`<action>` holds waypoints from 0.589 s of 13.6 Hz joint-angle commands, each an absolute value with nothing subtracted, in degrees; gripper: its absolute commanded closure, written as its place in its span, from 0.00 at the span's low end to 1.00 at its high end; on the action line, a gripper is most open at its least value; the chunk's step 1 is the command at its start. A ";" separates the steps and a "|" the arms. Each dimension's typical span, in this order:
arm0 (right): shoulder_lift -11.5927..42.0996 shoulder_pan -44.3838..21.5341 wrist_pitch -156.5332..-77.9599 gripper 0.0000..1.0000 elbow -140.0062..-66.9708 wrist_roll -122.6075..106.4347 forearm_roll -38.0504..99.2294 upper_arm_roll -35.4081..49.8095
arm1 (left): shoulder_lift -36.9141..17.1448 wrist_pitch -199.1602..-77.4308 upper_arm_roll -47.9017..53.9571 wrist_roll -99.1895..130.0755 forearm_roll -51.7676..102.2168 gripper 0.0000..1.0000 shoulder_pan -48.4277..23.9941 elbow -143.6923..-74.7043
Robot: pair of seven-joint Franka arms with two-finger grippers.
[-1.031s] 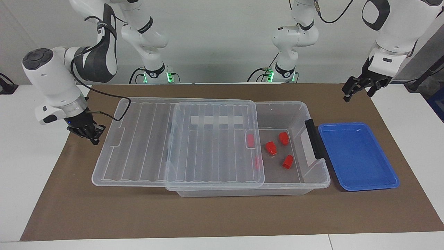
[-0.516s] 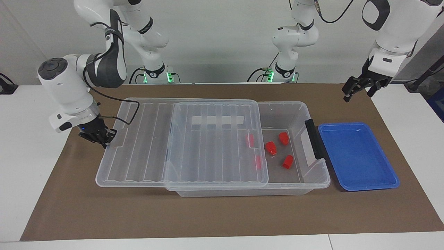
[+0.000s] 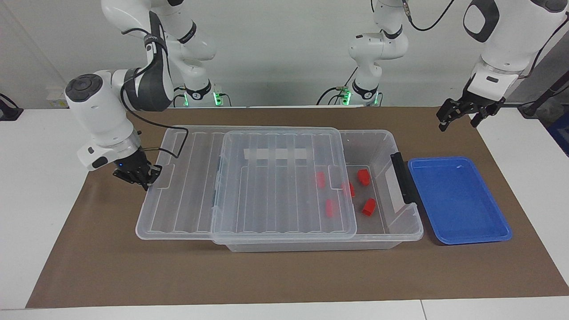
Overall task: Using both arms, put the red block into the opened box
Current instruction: 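Slide the clear lid closed with the right gripper toward the blue tray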
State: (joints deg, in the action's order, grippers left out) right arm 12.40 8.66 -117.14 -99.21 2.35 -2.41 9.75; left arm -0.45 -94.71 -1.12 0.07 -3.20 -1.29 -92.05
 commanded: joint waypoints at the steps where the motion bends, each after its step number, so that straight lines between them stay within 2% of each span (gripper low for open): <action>1: 12.48 6.16 -116.54 1.00 -98.70 0.97 -2.20 10.28 | -1.41 -95.45 -2.29 -1.84 -3.16 0.00 -2.37 -90.70; 8: 11.78 -0.87 -115.05 1.00 -99.58 0.88 -2.11 10.37 | 0.26 -95.53 -1.05 -5.54 -3.08 0.00 -2.37 -91.14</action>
